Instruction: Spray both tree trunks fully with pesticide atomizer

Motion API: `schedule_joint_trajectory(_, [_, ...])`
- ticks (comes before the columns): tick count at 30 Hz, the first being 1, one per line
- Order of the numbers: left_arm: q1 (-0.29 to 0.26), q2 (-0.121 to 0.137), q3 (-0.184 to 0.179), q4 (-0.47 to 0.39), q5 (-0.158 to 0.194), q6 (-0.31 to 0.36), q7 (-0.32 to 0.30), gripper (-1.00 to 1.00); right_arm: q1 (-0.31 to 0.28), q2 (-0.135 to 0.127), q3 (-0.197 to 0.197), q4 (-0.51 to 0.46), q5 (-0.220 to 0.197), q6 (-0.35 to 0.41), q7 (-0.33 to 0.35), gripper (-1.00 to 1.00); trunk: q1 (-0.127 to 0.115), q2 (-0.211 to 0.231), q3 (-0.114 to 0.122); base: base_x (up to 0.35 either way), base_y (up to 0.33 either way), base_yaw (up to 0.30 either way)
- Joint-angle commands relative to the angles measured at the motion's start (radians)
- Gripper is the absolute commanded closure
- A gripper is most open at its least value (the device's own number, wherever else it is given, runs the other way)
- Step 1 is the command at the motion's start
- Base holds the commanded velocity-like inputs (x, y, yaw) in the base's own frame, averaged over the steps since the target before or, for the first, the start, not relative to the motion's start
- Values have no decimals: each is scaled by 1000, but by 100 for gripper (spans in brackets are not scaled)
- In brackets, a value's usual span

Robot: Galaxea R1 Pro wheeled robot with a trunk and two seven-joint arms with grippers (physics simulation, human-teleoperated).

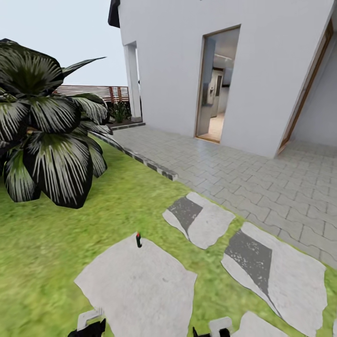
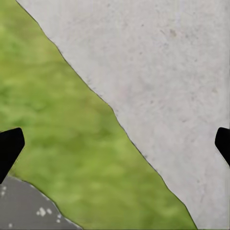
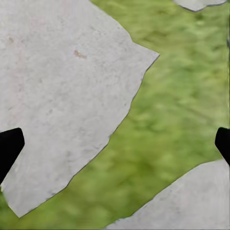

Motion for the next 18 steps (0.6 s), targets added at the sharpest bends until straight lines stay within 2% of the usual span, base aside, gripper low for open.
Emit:
schedule_joint_trajectory(1, [-3, -1, 3, 0, -3, -2, 1, -100, -5, 1, -1, -17, 5, 1, 0, -100, 0, 0, -1, 336, 48, 0])
schedule_joint_trajectory(3, [-18, -1, 2, -10, -6, 3, 2, -100, -30, 4, 0, -96, 4, 32, 0, -100, 0, 0, -1, 337, 25, 0])
schedule_joint_trajectory(6, [-82, -1, 1, -23, -10, 6, 2, -100, -89, 12, 0, -218, 1, 168, 1, -100, 0, 0, -1, 337, 10, 0])
schedule_joint_trajectory(8, [-137, 0, 1, -26, -12, 7, 1, -100, -158, 18, 0, -294, -2, 319, 2, -100, 0, 0, -1, 338, 4, 0])
schedule_joint_trajectory(9, [-199, -6, 0, -27, -12, 16, 2, -100, -258, 24, -1, -343, -5, 461, 2, -100, 0, 0, -1, 338, 1, 0])
schedule_joint_trajectory(13, [-282, -12, 1, -28, -10, 79, 3, -100, -375, 41, -1, -363, -6, 531, 2, -100, 0, 0, -1, 338, 0, 0])
schedule_joint_trajectory(15, [-354, -12, 2, -28, -10, 113, 3, -100, -444, 49, -3, -368, -8, 545, 2, -100, 0, 0, -1, 338, 0, 0])
schedule_joint_trajectory(18, [-392, -12, 3, -28, -11, 122, 4, -100, -466, 50, -3, -363, -34, 549, 3, -100, 0, 0, -1, 338, 0, 0])
